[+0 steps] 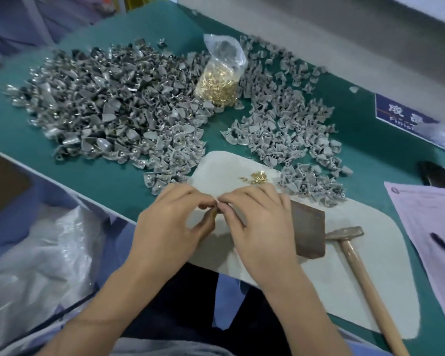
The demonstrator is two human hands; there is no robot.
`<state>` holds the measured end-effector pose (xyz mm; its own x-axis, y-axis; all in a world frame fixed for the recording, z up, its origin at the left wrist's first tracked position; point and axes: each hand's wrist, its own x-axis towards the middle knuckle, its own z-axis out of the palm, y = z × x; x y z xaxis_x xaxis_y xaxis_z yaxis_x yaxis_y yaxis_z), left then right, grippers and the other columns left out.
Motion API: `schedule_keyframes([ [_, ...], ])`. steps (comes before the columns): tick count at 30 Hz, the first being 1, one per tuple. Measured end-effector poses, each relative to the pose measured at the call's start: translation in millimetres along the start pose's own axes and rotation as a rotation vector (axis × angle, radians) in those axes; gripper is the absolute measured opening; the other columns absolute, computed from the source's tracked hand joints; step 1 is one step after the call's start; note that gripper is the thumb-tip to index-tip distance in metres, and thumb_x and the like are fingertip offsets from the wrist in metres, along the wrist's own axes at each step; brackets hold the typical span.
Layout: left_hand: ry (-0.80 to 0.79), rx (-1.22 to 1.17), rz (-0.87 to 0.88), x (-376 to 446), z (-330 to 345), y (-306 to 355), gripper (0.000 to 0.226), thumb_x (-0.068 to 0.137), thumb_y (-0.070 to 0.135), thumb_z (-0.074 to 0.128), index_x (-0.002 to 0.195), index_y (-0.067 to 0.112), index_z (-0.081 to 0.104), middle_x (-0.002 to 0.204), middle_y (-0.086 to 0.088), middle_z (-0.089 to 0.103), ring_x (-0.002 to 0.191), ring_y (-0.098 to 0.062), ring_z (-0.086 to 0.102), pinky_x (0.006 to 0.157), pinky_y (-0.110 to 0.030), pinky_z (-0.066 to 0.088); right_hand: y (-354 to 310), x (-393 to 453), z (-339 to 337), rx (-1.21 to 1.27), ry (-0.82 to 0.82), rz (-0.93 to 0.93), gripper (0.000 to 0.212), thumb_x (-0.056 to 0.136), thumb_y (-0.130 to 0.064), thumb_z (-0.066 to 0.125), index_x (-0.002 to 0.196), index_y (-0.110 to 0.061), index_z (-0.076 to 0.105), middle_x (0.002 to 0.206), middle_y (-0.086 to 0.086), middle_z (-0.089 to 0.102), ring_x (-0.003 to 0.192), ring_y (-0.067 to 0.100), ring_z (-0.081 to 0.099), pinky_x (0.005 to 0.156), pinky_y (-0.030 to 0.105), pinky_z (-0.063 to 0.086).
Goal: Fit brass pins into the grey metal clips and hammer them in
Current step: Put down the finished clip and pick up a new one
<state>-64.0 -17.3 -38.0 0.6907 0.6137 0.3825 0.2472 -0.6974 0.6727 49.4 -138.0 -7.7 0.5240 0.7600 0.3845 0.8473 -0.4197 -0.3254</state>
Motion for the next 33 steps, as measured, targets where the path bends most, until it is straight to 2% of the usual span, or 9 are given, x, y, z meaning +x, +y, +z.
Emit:
schedule_keyframes([
  [4, 0.021, 0.076, -0.057, -11.9, -20.1, -34.8, 0.009, 0.089, 0.027, 0.074, 0.098, 0.026, 0.073, 0.092, 0.016, 0.064, 0.086, -0.014, 0.056, 0.065, -0.036, 0.052, -24.1, 14.9, 26.6, 0.053, -0.082, -0.071, 0.004, 0.093, -0.03, 0.071, 0.091, -0.028, 0.074, 0.094, -0.013, 0.069, 0.094, 0.02, 0.059, 0.08, 0.042, 0.041],
  [10, 0.031, 0.151, -0.202, -21.9, -38.3, -58.1, 0.032, 0.088, 0.033, 0.071, 0.118, 0.036, 0.063, 0.097, 0.022, 0.064, 0.092, -0.01, 0.054, 0.065, -0.031, 0.051, -49.0, 31.6, 55.8, 0.037, -0.254, 0.048, 0.009, 0.097, -0.031, 0.064, 0.099, -0.027, 0.072, 0.099, -0.009, 0.066, 0.099, 0.021, 0.052, 0.083, 0.038, 0.038],
  [14, 0.009, 0.115, -0.225, -19.0, -42.5, -60.7, 0.032, 0.086, 0.028, 0.075, 0.116, 0.034, 0.065, 0.098, 0.025, 0.063, 0.094, -0.01, 0.056, 0.067, -0.037, 0.054, -55.5, 41.7, 63.8, 0.032, -0.255, 0.074, 0.013, 0.099, -0.033, 0.058, 0.102, -0.028, 0.07, 0.102, -0.009, 0.065, 0.102, 0.02, 0.05, 0.086, 0.037, 0.036],
  [17, 0.029, 0.122, -0.231, -14.6, -43.1, -57.1, 0.028, 0.086, 0.026, 0.074, 0.112, 0.033, 0.066, 0.096, 0.026, 0.06, 0.093, -0.01, 0.056, 0.065, -0.036, 0.054, -56.6, 44.7, 65.4, 0.035, -0.253, 0.064, 0.013, 0.099, -0.034, 0.059, 0.103, -0.029, 0.07, 0.103, -0.009, 0.064, 0.101, 0.019, 0.051, 0.086, 0.037, 0.038],
  [22, 0.004, 0.018, -0.106, -5.3, -34.4, -41.1, 0.019, 0.091, 0.029, 0.066, 0.11, 0.033, 0.067, 0.098, 0.019, 0.062, 0.092, -0.004, 0.055, 0.066, -0.031, 0.052, -39.4, 32.1, 45.9, 0.103, -0.109, 0.067, 0.005, 0.095, -0.027, 0.069, 0.096, -0.025, 0.073, 0.095, -0.008, 0.067, 0.092, 0.021, 0.056, 0.08, 0.041, 0.043],
  [25, -0.07, -0.06, -0.081, 8.7, -15.1, -25.4, 0.025, 0.087, 0.023, 0.073, 0.108, 0.036, 0.067, 0.099, 0.022, 0.062, 0.091, 0.011, 0.052, 0.071, -0.016, 0.047, -12.9, 25.4, 23.3, 0.076, -0.008, 0.129, 0.005, 0.095, -0.024, 0.07, 0.093, -0.023, 0.074, 0.092, -0.009, 0.069, 0.091, 0.022, 0.061, 0.082, 0.045, 0.047],
  [28, -0.167, -0.107, -0.036, 33.1, 8.5, -10.3, 0.019, 0.09, 0.026, 0.07, 0.104, 0.038, 0.068, 0.097, 0.024, 0.064, 0.086, 0.019, 0.048, 0.071, -0.005, 0.038, 20.5, 18.4, -2.5, 0.066, 0.091, 0.238, 0.007, 0.095, -0.024, 0.068, 0.095, -0.024, 0.075, 0.093, -0.01, 0.07, 0.091, 0.022, 0.062, 0.085, 0.047, 0.05],
  [31, -0.252, -0.018, -0.044, 62.9, 32.7, -3.4, 0.017, 0.093, 0.034, 0.065, 0.109, 0.04, 0.064, 0.099, 0.025, 0.063, 0.085, 0.016, 0.048, 0.064, -0.006, 0.035, 52.8, 10.2, -19.4, 0.023, 0.169, 0.345, 0.01, 0.096, -0.023, 0.066, 0.097, -0.022, 0.076, 0.093, -0.008, 0.072, 0.088, 0.021, 0.062, 0.082, 0.044, 0.051],
  [33, -0.279, 0.05, -0.038, 79.6, 46.6, -1.1, 0.021, 0.094, 0.034, 0.064, 0.114, 0.038, 0.063, 0.104, 0.02, 0.063, 0.089, 0.004, 0.054, 0.069, -0.021, 0.045, 68.0, 3.7, -22.6, 0.043, 0.197, 0.409, 0.009, 0.096, -0.022, 0.067, 0.096, -0.022, 0.076, 0.092, -0.009, 0.071, 0.087, 0.019, 0.062, 0.078, 0.039, 0.051],
])
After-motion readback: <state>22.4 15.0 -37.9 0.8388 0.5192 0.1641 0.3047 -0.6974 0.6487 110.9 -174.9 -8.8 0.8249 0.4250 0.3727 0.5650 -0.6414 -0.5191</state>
